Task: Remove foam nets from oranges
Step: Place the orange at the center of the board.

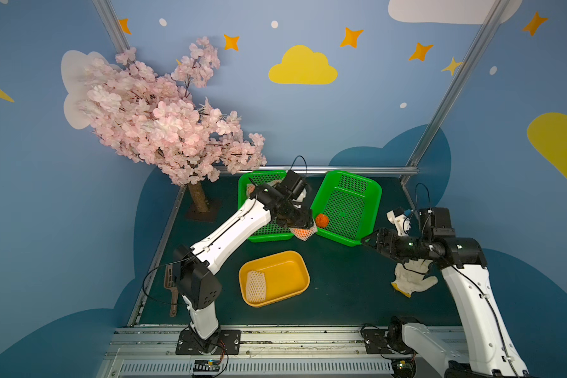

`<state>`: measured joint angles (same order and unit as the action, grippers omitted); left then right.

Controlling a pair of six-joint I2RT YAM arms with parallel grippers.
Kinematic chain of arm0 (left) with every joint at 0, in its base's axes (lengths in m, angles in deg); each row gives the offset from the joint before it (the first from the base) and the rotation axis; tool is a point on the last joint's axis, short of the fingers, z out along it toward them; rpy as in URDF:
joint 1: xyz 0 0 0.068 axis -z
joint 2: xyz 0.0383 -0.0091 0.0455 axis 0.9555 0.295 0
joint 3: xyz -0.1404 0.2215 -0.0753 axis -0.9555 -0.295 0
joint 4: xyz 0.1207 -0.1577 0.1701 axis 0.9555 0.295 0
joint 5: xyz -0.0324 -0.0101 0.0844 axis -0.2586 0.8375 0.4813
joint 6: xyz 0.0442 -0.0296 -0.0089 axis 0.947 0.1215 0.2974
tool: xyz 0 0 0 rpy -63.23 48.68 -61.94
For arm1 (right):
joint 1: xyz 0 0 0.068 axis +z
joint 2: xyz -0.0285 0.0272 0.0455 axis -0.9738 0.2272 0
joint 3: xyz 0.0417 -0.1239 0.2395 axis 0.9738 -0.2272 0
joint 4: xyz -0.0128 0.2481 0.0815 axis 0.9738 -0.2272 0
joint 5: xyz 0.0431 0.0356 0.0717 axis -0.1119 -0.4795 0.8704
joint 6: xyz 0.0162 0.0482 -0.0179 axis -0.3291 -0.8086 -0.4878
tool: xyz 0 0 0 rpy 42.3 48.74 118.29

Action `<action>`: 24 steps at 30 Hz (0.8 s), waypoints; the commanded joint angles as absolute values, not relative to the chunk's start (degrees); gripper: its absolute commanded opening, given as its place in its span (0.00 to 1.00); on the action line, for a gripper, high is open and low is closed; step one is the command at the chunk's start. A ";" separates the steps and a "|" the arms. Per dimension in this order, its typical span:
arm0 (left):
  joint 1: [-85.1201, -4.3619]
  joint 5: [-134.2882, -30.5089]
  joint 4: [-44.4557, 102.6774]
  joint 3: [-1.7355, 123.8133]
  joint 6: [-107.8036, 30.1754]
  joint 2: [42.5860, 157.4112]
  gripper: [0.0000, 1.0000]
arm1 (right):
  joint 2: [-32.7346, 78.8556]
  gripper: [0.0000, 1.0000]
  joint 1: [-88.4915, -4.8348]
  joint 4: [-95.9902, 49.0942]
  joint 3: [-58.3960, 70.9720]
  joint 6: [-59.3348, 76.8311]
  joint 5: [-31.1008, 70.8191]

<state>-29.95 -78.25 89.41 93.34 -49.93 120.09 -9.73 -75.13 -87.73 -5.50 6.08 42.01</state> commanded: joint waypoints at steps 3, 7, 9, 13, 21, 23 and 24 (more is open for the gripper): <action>-22.25 -89.79 83.31 92.59 -55.15 127.70 0.52 | -12.06 0.87 -78.22 -89.47 -12.50 0.98 42.66; -19.67 -92.26 81.20 93.23 -58.21 132.87 0.50 | -14.44 0.87 -79.37 -89.63 -15.51 0.92 41.70; -18.32 -92.36 81.43 94.53 -58.41 135.45 0.51 | -15.67 0.87 -79.70 -89.79 -17.07 0.78 41.78; -16.83 -92.60 83.04 95.41 -59.16 140.39 0.51 | -17.23 0.87 -79.84 -89.70 -19.92 0.64 42.20; -18.09 -96.05 76.76 90.84 -63.67 142.32 0.73 | -18.58 0.87 -79.77 -88.27 -25.01 -0.18 45.11; -18.99 -96.97 74.68 88.52 -65.05 140.95 0.80 | -19.07 0.87 -79.75 -88.94 -25.82 -0.41 45.29; -19.35 -96.85 74.21 87.47 -65.40 139.94 0.83 | -19.42 0.87 -79.68 -89.16 -26.50 -0.40 45.41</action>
